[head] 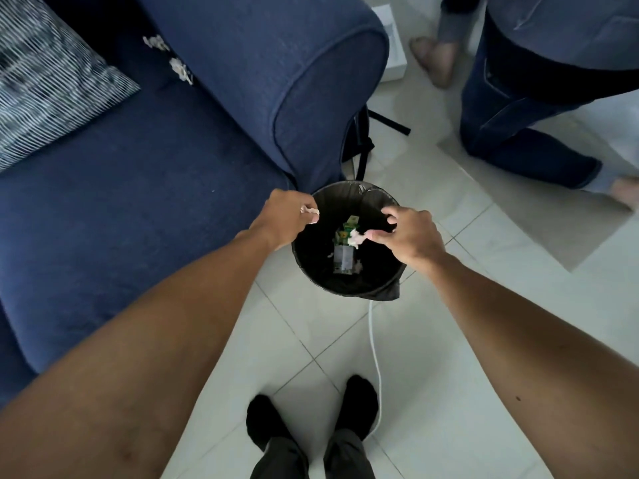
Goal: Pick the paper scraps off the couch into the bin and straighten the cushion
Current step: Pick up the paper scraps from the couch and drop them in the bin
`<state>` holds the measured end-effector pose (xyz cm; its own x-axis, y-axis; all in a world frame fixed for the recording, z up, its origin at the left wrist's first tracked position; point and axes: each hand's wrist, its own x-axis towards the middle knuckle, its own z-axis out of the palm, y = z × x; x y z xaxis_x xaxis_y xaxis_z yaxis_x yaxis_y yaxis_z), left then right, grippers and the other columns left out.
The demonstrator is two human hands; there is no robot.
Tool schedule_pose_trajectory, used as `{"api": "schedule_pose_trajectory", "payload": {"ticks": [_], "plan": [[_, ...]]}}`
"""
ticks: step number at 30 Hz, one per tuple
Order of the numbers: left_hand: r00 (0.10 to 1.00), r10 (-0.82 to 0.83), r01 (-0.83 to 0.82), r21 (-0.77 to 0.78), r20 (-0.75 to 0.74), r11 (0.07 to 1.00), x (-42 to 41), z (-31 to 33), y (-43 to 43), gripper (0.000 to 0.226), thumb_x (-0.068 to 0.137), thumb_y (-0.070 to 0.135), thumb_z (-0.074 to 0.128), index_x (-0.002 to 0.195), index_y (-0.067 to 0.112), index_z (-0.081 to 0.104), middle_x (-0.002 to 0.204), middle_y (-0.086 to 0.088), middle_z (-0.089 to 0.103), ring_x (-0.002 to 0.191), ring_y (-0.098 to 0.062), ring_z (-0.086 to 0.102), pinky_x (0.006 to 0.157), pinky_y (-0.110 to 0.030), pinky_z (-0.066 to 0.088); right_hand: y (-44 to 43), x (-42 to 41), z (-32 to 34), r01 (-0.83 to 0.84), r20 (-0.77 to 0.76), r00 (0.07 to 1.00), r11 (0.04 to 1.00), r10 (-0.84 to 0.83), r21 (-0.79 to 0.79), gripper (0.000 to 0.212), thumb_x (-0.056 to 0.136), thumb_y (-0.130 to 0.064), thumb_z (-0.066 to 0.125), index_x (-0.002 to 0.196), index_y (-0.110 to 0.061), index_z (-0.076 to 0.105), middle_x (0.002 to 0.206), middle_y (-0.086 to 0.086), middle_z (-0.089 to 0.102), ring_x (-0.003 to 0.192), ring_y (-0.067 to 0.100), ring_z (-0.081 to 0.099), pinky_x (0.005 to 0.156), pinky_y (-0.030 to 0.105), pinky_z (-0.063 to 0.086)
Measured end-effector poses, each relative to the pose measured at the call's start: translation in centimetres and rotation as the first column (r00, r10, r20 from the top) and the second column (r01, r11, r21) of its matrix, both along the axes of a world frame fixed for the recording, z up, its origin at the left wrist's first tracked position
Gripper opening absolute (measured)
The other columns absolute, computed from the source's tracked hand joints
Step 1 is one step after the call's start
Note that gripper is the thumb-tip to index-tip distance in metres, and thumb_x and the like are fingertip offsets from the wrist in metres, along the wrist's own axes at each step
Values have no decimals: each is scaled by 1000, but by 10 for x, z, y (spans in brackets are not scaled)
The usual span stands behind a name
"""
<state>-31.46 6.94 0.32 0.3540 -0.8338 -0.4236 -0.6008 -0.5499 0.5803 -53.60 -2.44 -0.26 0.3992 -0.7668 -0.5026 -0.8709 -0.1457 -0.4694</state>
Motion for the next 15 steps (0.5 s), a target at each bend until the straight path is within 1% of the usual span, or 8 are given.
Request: {"api": "schedule_pose_trajectory", "payload": {"ticks": [2, 4, 7, 10, 11, 13, 14, 15], "plan": [[1000, 10, -10, 0, -3, 1000, 1, 2, -2, 7, 89, 19, 72, 83, 22, 73, 90, -6, 70, 88, -21, 67, 77, -31, 55, -3, -1, 2, -14, -22, 1000, 1000, 14, -6, 68, 83, -55, 73, 142, -26, 53, 131, 10, 63, 120, 29, 59, 99, 43, 49], [1000, 19, -19, -10, 0, 1000, 2, 4, -3, 4, 89, 19, 72, 86, 19, 75, 91, -5, 70, 89, -19, 66, 80, -31, 55, -6, -1, 6, -16, -24, 1000, 1000, 16, -7, 67, 84, -54, 72, 141, -26, 54, 131, 11, 63, 118, 30, 60, 99, 43, 50], [1000, 15, -16, -11, -2, 1000, 1, 9, -4, 4, 90, 21, 72, 89, 20, 75, 94, -5, 69, 92, -20, 66, 84, -35, 56, -8, 0, 12, -16, -18, 1000, 1000, 16, -17, 65, 84, -53, 73, 140, -26, 55, 131, 9, 63, 117, 30, 61, 98, 43, 50], [1000, -13, 13, 5, 10, 1000, 3, 14, -4, 9, 89, 31, 72, 95, 25, 75, 100, -3, 69, 93, -21, 66, 86, -41, 57, -9, 3, 17, -18, -6, 1000, 1000, 17, -25, 65, 83, -53, 74, 139, -25, 56, 134, 6, 63, 118, 28, 61, 98, 43, 50], [999, -30, 30, 16, 14, 999, 4, 16, -4, 14, 87, 35, 73, 100, 28, 74, 105, -1, 69, 96, -21, 66, 88, -42, 57, -9, 4, 19, -21, -3, 1000, 999, 21, -27, 65, 83, -53, 74, 139, -25, 56, 135, 5, 63, 118, 27, 61, 98, 42, 50], [997, -72, 71, 40, 14, 997, 5, 18, -2, 36, 83, 43, 77, 117, 32, 69, 120, 2, 68, 108, -20, 63, 95, -41, 53, -10, 6, 23, -26, 0, 1000, 999, 26, -34, 66, 82, -54, 74, 139, -25, 56, 135, 6, 63, 118, 28, 62, 97, 42, 51], [995, -94, 93, 46, 27, 995, 6, 19, -2, 47, 81, 47, 77, 125, 33, 65, 126, 2, 66, 114, -20, 61, 97, -41, 50, -10, 7, 25, -29, 0, 1000, 999, 29, -38, 67, 82, -55, 74, 139, -25, 56, 135, 6, 63, 118, 28, 62, 97, 42, 51], [992, -111, 108, 44, 52, 993, 7, 20, -1, 53, 80, 50, 77, 129, 34, 62, 130, 2, 64, 118, -20, 58, 95, -40, 48, -10, 8, 27, -34, 0, 999, 999, 34, -43, 67, 82, -55, 74, 139, -25, 56, 134, 6, 63, 118, 28, 62, 97, 42, 52]]}}
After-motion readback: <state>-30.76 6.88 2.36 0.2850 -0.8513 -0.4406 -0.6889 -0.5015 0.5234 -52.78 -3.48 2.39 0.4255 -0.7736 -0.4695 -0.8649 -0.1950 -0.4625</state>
